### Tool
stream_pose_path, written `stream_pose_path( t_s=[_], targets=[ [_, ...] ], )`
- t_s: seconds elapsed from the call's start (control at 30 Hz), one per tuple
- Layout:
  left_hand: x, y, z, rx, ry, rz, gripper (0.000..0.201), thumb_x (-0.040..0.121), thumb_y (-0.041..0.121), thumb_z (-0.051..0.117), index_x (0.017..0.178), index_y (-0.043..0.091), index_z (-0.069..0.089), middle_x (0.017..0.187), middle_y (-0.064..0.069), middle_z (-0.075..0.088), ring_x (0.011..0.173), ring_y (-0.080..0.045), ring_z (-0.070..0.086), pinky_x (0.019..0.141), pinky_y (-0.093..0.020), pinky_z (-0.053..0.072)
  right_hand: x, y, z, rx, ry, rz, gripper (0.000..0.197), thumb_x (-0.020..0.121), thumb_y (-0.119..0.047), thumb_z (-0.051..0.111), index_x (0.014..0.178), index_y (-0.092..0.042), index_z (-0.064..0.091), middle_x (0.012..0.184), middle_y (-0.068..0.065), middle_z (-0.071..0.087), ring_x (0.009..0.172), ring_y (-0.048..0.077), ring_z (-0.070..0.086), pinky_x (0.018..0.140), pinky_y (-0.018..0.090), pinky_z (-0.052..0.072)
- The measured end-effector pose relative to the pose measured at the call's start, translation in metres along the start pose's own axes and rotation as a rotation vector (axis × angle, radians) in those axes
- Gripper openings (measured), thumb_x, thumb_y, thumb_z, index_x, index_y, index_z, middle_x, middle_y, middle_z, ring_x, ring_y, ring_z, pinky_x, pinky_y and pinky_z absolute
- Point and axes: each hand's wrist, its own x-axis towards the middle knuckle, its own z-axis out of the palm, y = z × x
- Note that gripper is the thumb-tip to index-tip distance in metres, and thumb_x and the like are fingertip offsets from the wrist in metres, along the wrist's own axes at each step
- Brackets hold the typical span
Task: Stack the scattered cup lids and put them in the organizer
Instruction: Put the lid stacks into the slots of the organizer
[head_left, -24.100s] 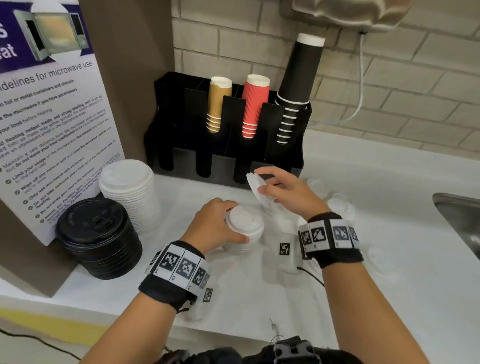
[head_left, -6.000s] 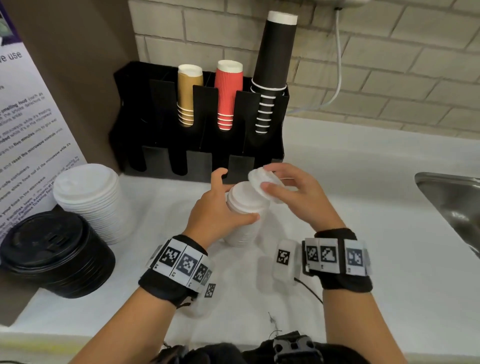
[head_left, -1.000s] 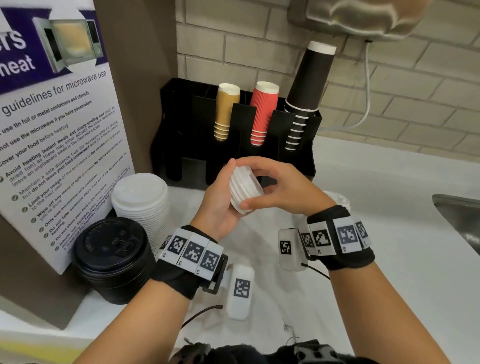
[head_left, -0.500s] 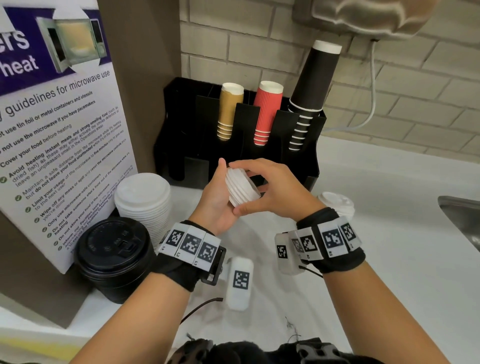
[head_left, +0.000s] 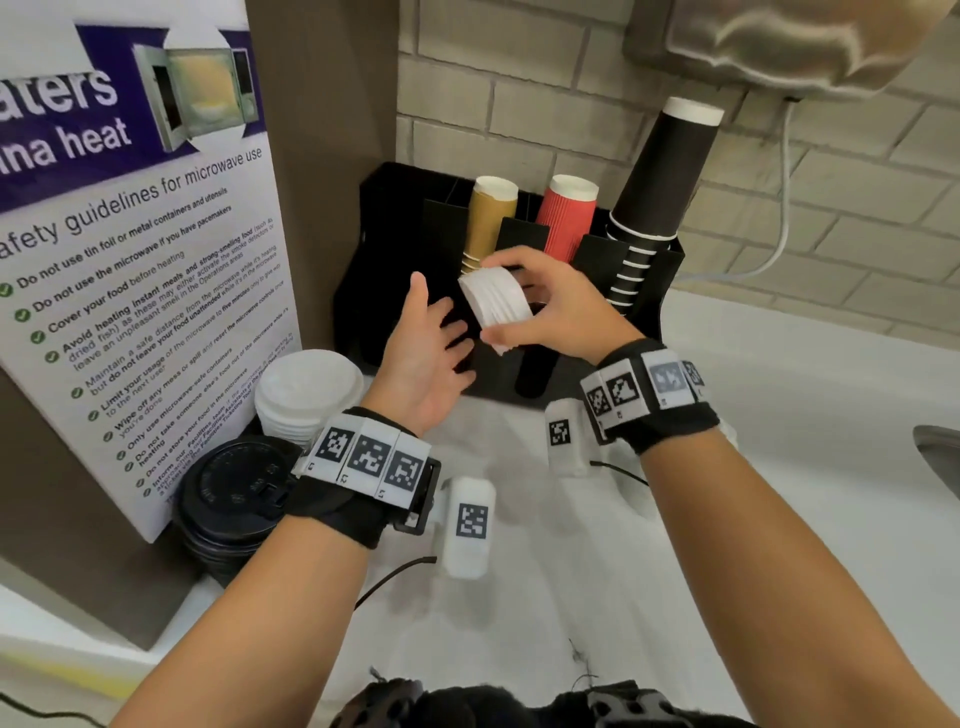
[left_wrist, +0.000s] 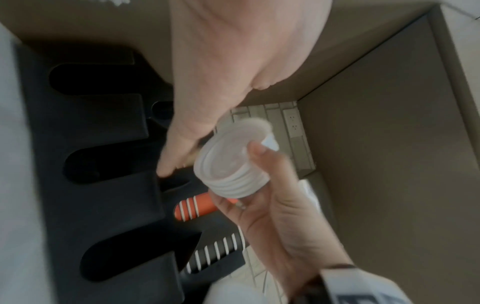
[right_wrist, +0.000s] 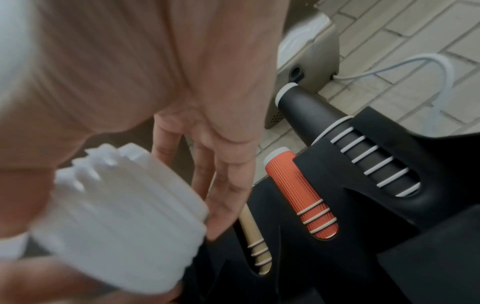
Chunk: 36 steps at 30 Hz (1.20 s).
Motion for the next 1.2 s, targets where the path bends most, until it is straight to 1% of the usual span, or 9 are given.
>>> stream_pose_path(
  t_s=[0.13,0.3,0.43,0.6,0.8,0.9,1.03,1.13,1.2],
  targets=[
    [-0.007,0.017,-0.009,-0.043,0.136,0.155,0.055,0.101,0.052,0.031,0.142,0.018,0.044,0.151,-0.011,0.037,0.136,-0.03,0.039,0.107,-0.044,0.035,0.041,0.021,0.009,-0.121,0.144,0.057,0.071,0.066,-0.02,0.087,0.127,-0.016,0.051,0.118,0.004,0.058,0.109,0.02,0.057,0.092,0.03,0.05],
    [-0.014,0.027,-0.024,-0.044,0.201,0.237,0.038,0.102,0.042,0.039,0.119,0.016,0.06,0.126,-0.007,0.052,0.112,-0.025,0.057,0.086,-0.032,0.049,0.066,0.04,0.051,-0.633,0.061,0.123,0.082,0.065,-0.031,0.083,0.129,-0.013,0.036,0.118,0.011,0.057,0.109,0.031,0.052,0.089,0.044,0.04],
    [-0.018,0.025,-0.03,-0.015,0.208,0.235,0.024,0.098,0.033,0.047,0.104,0.017,0.063,0.099,-0.001,0.058,0.091,-0.019,0.061,0.084,-0.03,0.05,0.076,0.049,0.08,-0.98,-0.075,0.159,0.081,0.068,-0.033,0.08,0.131,-0.009,0.034,0.126,0.01,0.055,0.119,0.03,0.047,0.096,0.044,0.034],
    [-0.022,0.019,-0.033,0.02,0.207,0.23,0.02,0.097,0.028,0.047,0.102,0.019,0.064,0.092,0.002,0.06,0.079,-0.015,0.06,0.075,-0.027,0.049,0.087,0.057,0.104,-1.15,-0.254,0.23,0.071,0.075,-0.033,0.075,0.133,-0.01,0.039,0.127,0.008,0.056,0.124,0.028,0.045,0.102,0.043,0.032],
    [-0.025,0.018,-0.035,0.028,0.212,0.239,0.02,0.098,0.026,0.047,0.101,0.018,0.065,0.09,0.002,0.061,0.076,-0.014,0.059,0.074,-0.027,0.048,0.095,0.066,0.111,-1.138,-0.351,0.25,0.066,0.083,-0.029,0.067,0.141,-0.013,0.037,0.128,0.006,0.056,0.121,0.027,0.05,0.089,0.039,0.039],
    [-0.025,0.018,-0.036,0.028,0.213,0.245,0.02,0.097,0.025,0.047,0.102,0.018,0.065,0.09,0.002,0.061,0.076,-0.014,0.059,0.073,-0.027,0.048,0.095,0.065,0.106,-1.09,-0.414,0.232,0.052,0.081,-0.031,0.069,0.128,-0.014,0.053,0.118,0.005,0.061,0.106,0.028,0.06,0.069,0.033,0.042],
    [-0.025,0.016,-0.035,0.02,0.203,0.24,0.019,0.097,0.026,0.048,0.101,0.019,0.065,0.09,0.003,0.061,0.076,-0.014,0.06,0.072,-0.026,0.049,0.088,0.05,0.093,-0.956,-0.492,0.254,0.028,0.082,-0.025,0.067,0.105,-0.01,0.065,0.098,0.005,0.065,0.085,0.025,0.061,0.068,0.031,0.05],
    [-0.024,0.014,-0.034,0.019,0.184,0.237,0.019,0.097,0.027,0.049,0.1,0.02,0.066,0.09,0.003,0.063,0.076,-0.013,0.061,0.072,-0.026,0.05,0.073,0.035,0.056,-0.601,-0.244,0.204,0.036,0.088,-0.011,0.059,0.123,-0.008,0.06,0.124,0.014,0.06,0.11,0.029,0.058,0.095,0.036,0.049],
    [-0.023,0.011,-0.032,0.025,0.17,0.228,0.019,0.097,0.027,0.049,0.101,0.02,0.067,0.091,0.003,0.063,0.076,-0.013,0.062,0.072,-0.027,0.05,0.049,0.027,0.019,-0.359,-0.016,0.185,0.037,0.091,-0.004,0.05,0.127,-0.006,0.057,0.126,0.016,0.059,0.115,0.028,0.056,0.099,0.032,0.044]
  ],
)
